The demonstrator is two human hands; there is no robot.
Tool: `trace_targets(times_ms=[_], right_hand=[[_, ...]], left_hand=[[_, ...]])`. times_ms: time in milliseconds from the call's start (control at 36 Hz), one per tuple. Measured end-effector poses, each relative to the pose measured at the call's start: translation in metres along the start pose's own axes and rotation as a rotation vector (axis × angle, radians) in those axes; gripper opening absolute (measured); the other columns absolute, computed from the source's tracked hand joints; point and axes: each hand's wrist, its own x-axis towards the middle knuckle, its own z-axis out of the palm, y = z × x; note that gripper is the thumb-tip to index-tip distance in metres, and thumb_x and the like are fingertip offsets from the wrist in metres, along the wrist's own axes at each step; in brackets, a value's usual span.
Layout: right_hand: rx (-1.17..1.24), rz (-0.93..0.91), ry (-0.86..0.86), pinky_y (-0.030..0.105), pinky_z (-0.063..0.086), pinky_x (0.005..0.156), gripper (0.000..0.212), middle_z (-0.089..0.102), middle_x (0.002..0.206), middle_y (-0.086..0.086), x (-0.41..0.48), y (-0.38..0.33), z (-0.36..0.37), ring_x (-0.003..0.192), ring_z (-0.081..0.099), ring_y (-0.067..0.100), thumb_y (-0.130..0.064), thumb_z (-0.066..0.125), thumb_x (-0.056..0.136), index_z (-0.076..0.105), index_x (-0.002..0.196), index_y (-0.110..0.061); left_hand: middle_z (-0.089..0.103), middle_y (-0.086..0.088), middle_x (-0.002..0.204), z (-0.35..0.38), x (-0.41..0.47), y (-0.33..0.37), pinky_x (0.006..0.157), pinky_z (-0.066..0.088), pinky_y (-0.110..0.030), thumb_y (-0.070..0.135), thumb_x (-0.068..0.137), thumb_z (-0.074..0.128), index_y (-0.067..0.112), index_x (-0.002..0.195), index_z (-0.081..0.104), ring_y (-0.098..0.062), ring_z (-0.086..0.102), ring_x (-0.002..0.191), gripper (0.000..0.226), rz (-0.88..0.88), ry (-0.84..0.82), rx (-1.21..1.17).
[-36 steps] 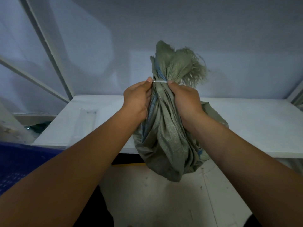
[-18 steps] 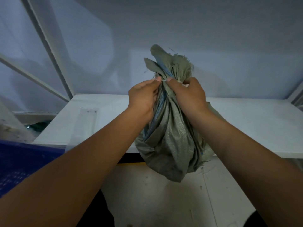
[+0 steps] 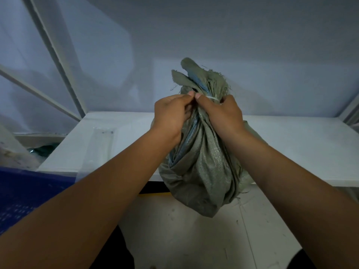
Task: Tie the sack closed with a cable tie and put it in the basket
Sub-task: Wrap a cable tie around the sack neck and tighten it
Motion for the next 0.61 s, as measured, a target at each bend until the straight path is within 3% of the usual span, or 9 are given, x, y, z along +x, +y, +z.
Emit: trace_targets(times_ms=[139, 194, 306, 556, 611], right_hand=[[-0.008, -0.006, -0.02, 0.039, 0.05, 0.103, 0.088, 0.058, 0.14, 0.003, 0.0028, -0.0002, -0.0033, 0.124, 0.059, 0.023, -0.064, 0.073, 0.078, 0.045, 0.146, -0.014], [-0.009, -0.011, -0.026, 0.04, 0.05, 0.104, 0.09, 0.057, 0.141, 0.003, 0.0039, -0.0004, -0.0035, 0.125, 0.058, 0.023, -0.063, 0.072, 0.078, 0.043, 0.147, -0.013], [-0.002, -0.002, -0.042, 0.039, 0.048, 0.106, 0.093, 0.053, 0.147, 0.004, 0.0038, -0.0009, -0.0033, 0.13, 0.055, 0.024, -0.059, 0.07, 0.082, 0.034, 0.154, -0.013], [-0.021, -0.078, -0.001, 0.024, 0.04, 0.075, 0.079, 0.059, 0.135, 0.004, 0.0029, 0.0014, -0.0003, 0.114, 0.057, 0.019, -0.047, 0.069, 0.087, 0.035, 0.15, -0.013], [-0.033, -0.1, 0.015, 0.024, 0.037, 0.079, 0.079, 0.058, 0.136, 0.006, 0.0035, 0.002, 0.0002, 0.112, 0.055, 0.019, -0.048, 0.07, 0.087, 0.035, 0.15, -0.013]], left_hand=[[0.079, -0.009, 0.084, 0.0018, -0.0028, 0.0003, 0.075, 0.061, -0.024, 0.011, 0.095, 0.07, 0.003, 0.089, 0.078, -0.016, 0.077, 0.077, 0.013, 0.109, 0.023, 0.116], [0.079, -0.009, 0.084, 0.0018, -0.002, -0.0017, 0.077, 0.062, -0.027, 0.012, 0.095, 0.07, 0.01, 0.084, 0.079, -0.022, 0.077, 0.083, 0.015, 0.178, 0.032, 0.191], [0.078, -0.013, 0.085, -0.0008, 0.0021, -0.0057, 0.09, 0.061, -0.045, 0.014, 0.095, 0.07, 0.015, 0.078, 0.079, -0.032, 0.075, 0.089, 0.019, 0.302, 0.014, 0.326], [0.074, -0.014, 0.076, -0.0041, 0.0063, -0.0085, 0.081, 0.059, -0.053, 0.021, 0.094, 0.066, 0.004, 0.077, 0.076, -0.032, 0.072, 0.08, 0.026, 0.456, 0.014, 0.562], [0.074, -0.01, 0.075, -0.0032, 0.0054, -0.0077, 0.08, 0.059, -0.05, 0.02, 0.095, 0.066, 0.006, 0.077, 0.077, -0.029, 0.072, 0.078, 0.025, 0.479, 0.023, 0.586]])
